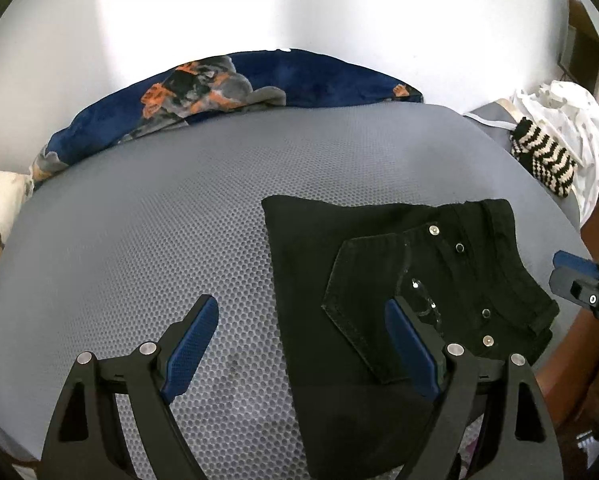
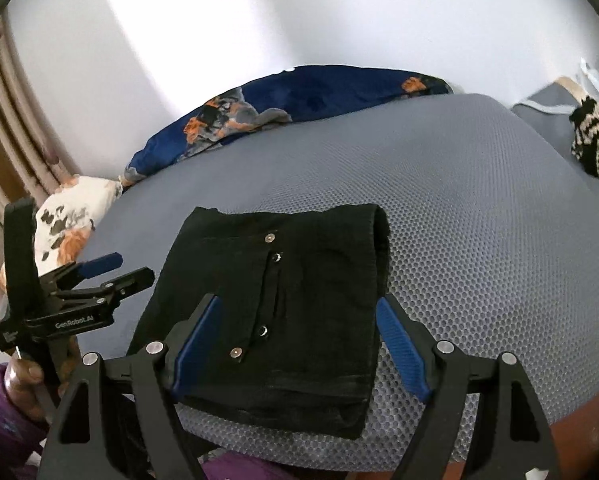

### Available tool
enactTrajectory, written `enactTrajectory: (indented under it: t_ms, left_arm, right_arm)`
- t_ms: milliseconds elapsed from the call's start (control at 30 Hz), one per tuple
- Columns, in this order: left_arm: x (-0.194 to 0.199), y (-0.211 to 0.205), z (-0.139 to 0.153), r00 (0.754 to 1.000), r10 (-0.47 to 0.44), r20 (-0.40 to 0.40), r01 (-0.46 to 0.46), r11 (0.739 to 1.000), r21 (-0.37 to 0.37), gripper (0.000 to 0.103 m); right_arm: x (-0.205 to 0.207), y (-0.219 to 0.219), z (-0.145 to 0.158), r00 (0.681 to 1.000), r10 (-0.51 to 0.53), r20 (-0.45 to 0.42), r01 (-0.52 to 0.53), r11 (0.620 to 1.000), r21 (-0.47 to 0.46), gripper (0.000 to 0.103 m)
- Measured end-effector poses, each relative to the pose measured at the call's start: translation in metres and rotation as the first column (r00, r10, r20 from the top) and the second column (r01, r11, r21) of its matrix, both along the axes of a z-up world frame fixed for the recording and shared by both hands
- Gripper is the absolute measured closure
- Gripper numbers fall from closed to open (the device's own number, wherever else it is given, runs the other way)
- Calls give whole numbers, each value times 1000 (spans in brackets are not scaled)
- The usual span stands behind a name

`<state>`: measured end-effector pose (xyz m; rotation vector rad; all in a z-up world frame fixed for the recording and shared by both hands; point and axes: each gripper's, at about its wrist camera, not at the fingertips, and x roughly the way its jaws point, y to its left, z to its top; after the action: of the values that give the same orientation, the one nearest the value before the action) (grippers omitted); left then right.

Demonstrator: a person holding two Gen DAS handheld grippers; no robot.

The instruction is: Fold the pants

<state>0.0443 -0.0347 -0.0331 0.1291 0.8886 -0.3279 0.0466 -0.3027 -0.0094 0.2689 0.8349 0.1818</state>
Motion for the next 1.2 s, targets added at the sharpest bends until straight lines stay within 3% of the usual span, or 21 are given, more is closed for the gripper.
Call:
enactTrajectory:
  t_ms: [333, 800, 933, 1033, 1200]
  left_arm:
    - [3, -3, -4, 1000, 6, -1, -6, 999, 35, 18]
    - [10, -3, -17, 1000, 11, -22, -10, 998, 60, 18]
    - [16, 18, -23, 995, 29, -95, -34, 998, -59, 17]
    - [20, 46, -28, 986, 61, -156, -90, 979, -183, 18]
    - [19, 72, -32, 975, 69, -209, -111, 974, -195, 18]
  right_arm:
    - [3, -18, -16, 998, -43, -56, 45, 998, 50, 25]
    - [7, -23, -29, 993, -64, -102, 69, 997, 47, 25]
    - [7, -26, -28, 991, -81, -109, 85, 996, 37, 25]
    - [7, -29, -30, 988, -80, -134, 86, 995, 46, 25]
    - [1, -34, -36, 980, -85, -180, 93, 995, 39, 25]
